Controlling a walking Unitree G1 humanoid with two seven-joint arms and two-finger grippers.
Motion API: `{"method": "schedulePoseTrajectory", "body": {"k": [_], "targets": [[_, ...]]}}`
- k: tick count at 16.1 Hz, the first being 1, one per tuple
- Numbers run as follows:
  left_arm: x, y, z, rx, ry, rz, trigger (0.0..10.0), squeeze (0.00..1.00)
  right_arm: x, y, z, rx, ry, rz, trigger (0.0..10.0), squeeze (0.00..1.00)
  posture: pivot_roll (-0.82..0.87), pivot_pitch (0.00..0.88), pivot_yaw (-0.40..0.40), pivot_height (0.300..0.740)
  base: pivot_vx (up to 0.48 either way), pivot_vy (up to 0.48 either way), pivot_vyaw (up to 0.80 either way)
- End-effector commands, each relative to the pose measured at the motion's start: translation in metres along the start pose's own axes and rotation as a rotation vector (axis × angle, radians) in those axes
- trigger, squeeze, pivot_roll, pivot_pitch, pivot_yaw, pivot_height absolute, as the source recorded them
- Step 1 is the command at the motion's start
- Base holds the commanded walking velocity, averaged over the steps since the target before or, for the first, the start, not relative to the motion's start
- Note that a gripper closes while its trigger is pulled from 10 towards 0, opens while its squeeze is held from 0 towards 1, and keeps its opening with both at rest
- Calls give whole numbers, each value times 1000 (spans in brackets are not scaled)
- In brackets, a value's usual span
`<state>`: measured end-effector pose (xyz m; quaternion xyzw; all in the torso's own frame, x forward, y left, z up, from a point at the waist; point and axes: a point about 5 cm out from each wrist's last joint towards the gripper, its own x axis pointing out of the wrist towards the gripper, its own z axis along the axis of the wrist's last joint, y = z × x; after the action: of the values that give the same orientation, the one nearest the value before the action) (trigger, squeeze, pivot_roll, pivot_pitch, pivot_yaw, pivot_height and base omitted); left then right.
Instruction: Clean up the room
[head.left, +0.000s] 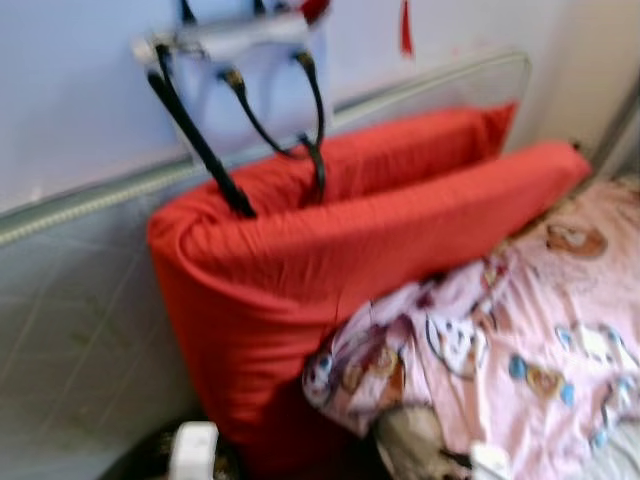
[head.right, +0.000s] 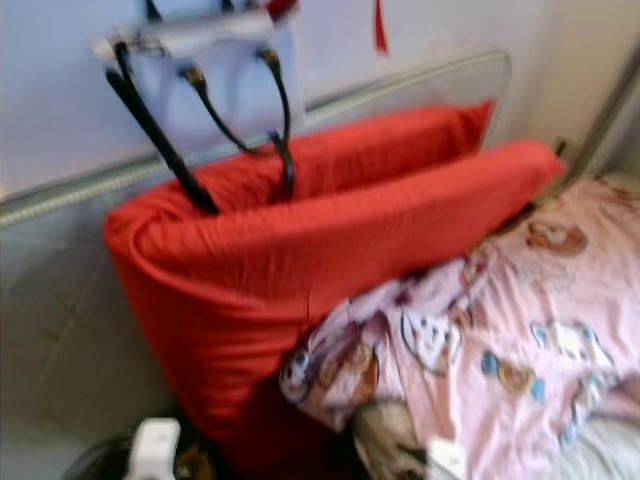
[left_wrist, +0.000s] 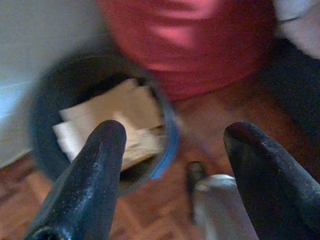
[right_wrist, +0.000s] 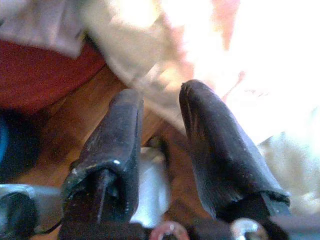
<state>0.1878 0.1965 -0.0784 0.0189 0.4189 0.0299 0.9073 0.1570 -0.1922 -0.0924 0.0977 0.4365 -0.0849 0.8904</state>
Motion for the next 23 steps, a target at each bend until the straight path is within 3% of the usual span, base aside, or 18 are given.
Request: {"method": "schedulePoseTrajectory", "body": {"k": [1, 9, 16, 23], "targets": [[-1, 11, -1, 14, 12, 26, 10000, 0, 2, 8, 3, 8, -12, 18, 10000, 0, -10, 0, -10, 740, 304, 0, 0], [-1, 15, 7, 23, -49, 13, 10000, 0, 3, 9, 11, 41, -56, -11, 10000, 0, -12, 0, -4, 740, 38, 0, 0], [-2, 16, 3, 74, -31, 33, 10000, 0, 2, 7, 7, 57, -39, -11, 10000, 0, -13, 0, -9, 740, 0, -58, -595], [-1, 15, 6, 55, -41, 37, 10000, 0, 3, 6, 9, 55, -36, -8, 10000, 0, -7, 0, -13, 740, 0, -65, -607]]}}
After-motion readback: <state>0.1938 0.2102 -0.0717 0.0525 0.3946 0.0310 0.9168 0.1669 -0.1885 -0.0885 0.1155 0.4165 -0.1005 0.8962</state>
